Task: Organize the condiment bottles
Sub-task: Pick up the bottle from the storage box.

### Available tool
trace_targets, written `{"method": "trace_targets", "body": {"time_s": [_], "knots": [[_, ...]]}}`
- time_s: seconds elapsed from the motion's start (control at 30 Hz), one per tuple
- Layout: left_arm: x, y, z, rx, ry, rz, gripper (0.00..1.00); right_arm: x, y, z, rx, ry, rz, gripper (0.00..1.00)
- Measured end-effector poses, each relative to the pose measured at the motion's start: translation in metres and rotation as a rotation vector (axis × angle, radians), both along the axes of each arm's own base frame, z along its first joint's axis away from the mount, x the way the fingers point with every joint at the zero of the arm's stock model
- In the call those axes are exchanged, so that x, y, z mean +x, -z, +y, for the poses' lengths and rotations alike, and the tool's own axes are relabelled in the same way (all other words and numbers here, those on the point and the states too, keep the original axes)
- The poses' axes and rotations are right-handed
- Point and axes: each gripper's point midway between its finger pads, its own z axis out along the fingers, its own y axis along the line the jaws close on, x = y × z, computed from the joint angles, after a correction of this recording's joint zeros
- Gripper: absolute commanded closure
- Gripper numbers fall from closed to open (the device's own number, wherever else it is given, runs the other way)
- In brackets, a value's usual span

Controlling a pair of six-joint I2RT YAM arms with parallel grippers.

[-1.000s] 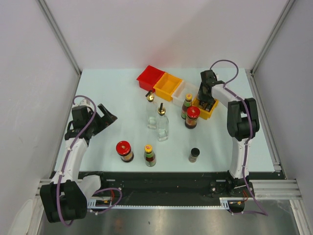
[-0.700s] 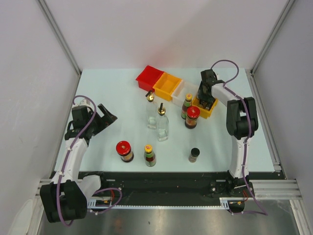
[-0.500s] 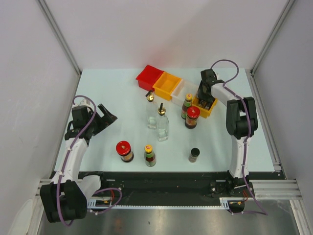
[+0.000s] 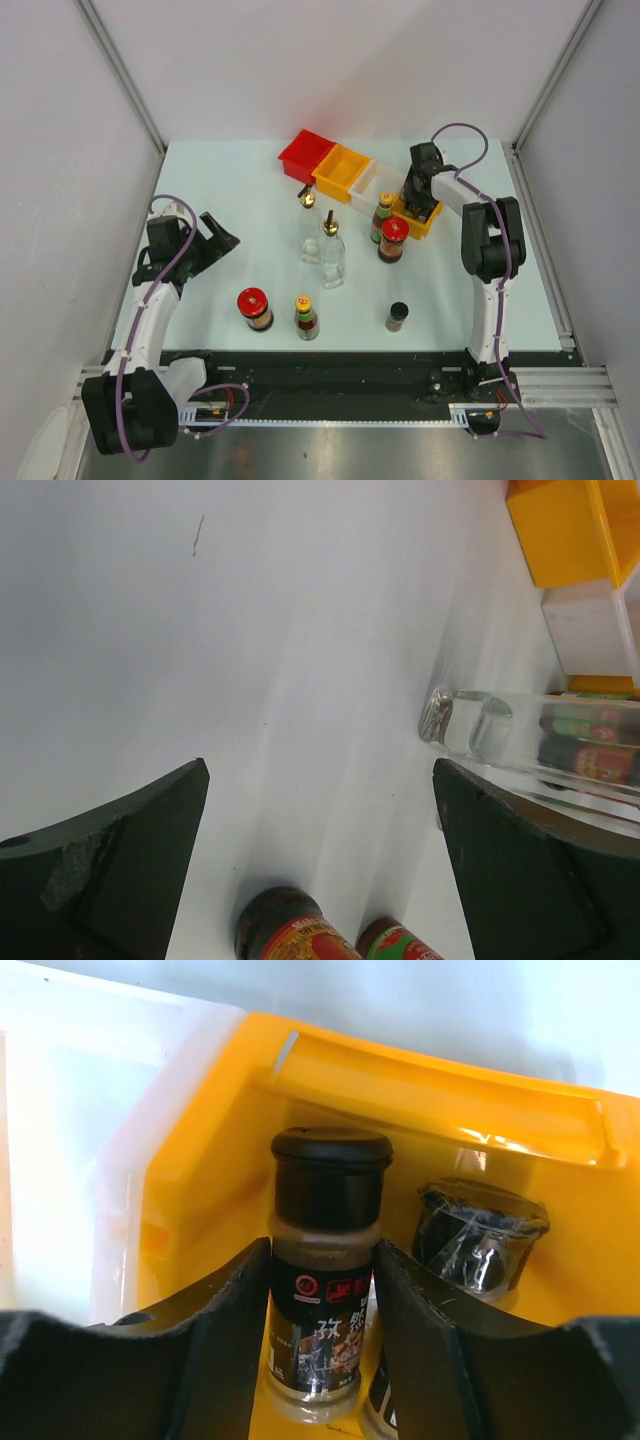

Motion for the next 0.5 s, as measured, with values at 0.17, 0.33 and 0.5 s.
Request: {"method": "trace_targets", "body": {"time_s": [0.17,0.33,0.5], "knots": [[0.000,0.000,0.000,0.000,0.000,0.000,0.00,-0.001,0.003,-0.003,-0.008,0.016,-0.002,1.00],[0.000,0.000,0.000,0.000,0.000,0.000,0.00,-0.003,0.000,-0.007,-0.013,0.032,-0.004,1.00],[0.000,0.000,0.000,0.000,0.000,0.000,0.00,-0.008,-0.001,-0.010,-0.025,0.040,0.002,1.00]]}}
